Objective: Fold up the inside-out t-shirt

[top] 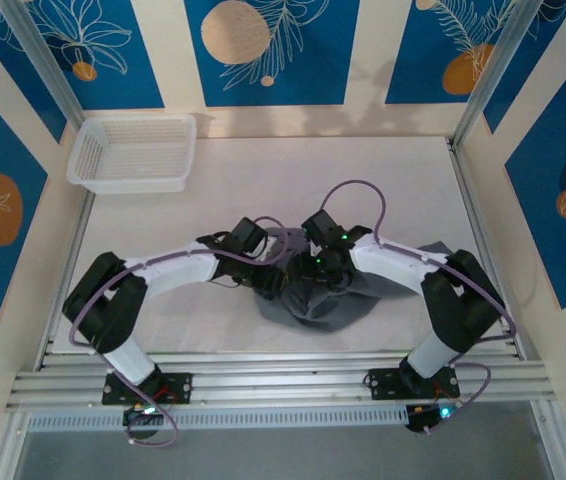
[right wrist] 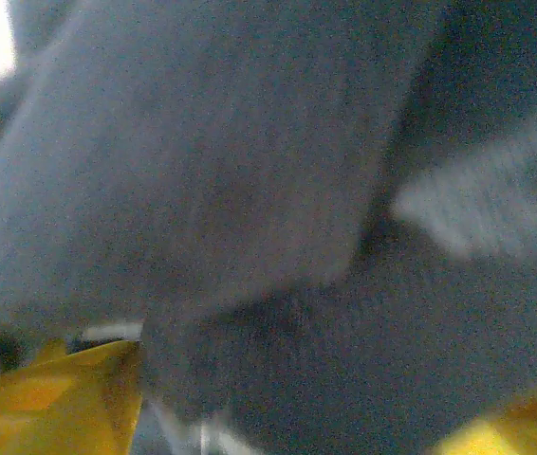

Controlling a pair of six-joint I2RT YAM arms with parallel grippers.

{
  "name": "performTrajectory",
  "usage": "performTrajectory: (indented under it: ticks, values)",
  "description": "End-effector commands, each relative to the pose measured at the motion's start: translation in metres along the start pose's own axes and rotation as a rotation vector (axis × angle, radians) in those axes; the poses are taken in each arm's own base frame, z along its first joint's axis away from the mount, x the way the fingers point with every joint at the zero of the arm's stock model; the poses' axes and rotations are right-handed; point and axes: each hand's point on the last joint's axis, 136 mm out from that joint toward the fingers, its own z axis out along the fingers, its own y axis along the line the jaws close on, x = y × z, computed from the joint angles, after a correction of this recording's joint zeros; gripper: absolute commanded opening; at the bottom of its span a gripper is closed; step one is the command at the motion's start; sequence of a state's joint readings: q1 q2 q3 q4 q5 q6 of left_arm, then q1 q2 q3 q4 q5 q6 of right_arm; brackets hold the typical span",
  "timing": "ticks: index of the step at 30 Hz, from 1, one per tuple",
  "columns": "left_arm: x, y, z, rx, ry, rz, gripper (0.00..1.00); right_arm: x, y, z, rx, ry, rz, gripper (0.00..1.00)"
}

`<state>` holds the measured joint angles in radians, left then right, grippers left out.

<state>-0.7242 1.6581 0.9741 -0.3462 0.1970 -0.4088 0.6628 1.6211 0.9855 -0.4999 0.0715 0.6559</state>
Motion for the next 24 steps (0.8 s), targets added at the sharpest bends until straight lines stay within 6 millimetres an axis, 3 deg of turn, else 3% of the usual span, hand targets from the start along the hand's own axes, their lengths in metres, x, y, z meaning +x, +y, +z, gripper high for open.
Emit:
performTrajectory:
  ticks: [1,2,3,4,5,6,9,11,13,15,20,24]
  values:
    - [-0.027,0.009,-0.008,-0.068,-0.122,0.056,0.19,-0.015,0.009,0.01,-0.028,-0.021,-0.019,0.58]
    - [-0.034,0.003,-0.017,-0.02,-0.158,0.043,0.08,-0.015,0.007,0.012,-0.027,-0.021,-0.019,0.52]
    - [-0.043,-0.008,-0.028,0.056,-0.208,0.024,0.0,-0.015,0.006,0.011,-0.036,-0.021,-0.018,0.39]
    - [-0.05,-0.02,-0.042,0.157,-0.249,0.003,0.0,-0.017,0.004,0.009,-0.043,-0.03,-0.009,0.18]
    - [-0.058,-0.03,-0.057,0.256,-0.284,-0.023,0.0,-0.02,0.002,0.002,-0.056,-0.054,0.004,0.07]
    - [-0.063,-0.037,-0.07,0.328,-0.311,-0.04,0.0,-0.022,0.001,-0.007,-0.084,-0.085,0.014,0.01]
    - [-0.076,-0.054,-0.11,0.519,-0.379,-0.066,0.0,-0.034,-0.002,-0.047,-0.231,-0.227,0.06,0.0]
    - [-0.079,-0.063,-0.13,0.605,-0.396,-0.057,0.0,-0.04,-0.024,-0.067,-0.272,-0.31,0.161,0.0]
    - [-0.081,-0.073,-0.144,0.657,-0.402,-0.036,0.0,-0.039,-0.053,-0.075,-0.253,-0.344,0.273,0.09]
    - [-0.084,-0.077,-0.152,0.674,-0.411,-0.033,0.0,-0.035,-0.06,-0.083,-0.236,-0.349,0.265,0.22]
    - [-0.087,-0.079,-0.156,0.672,-0.414,-0.031,0.0,-0.019,-0.009,-0.101,-0.207,-0.418,0.006,0.54]
    - [-0.089,-0.076,-0.152,0.656,-0.411,-0.049,0.0,-0.018,0.007,-0.094,-0.158,-0.454,0.075,0.59]
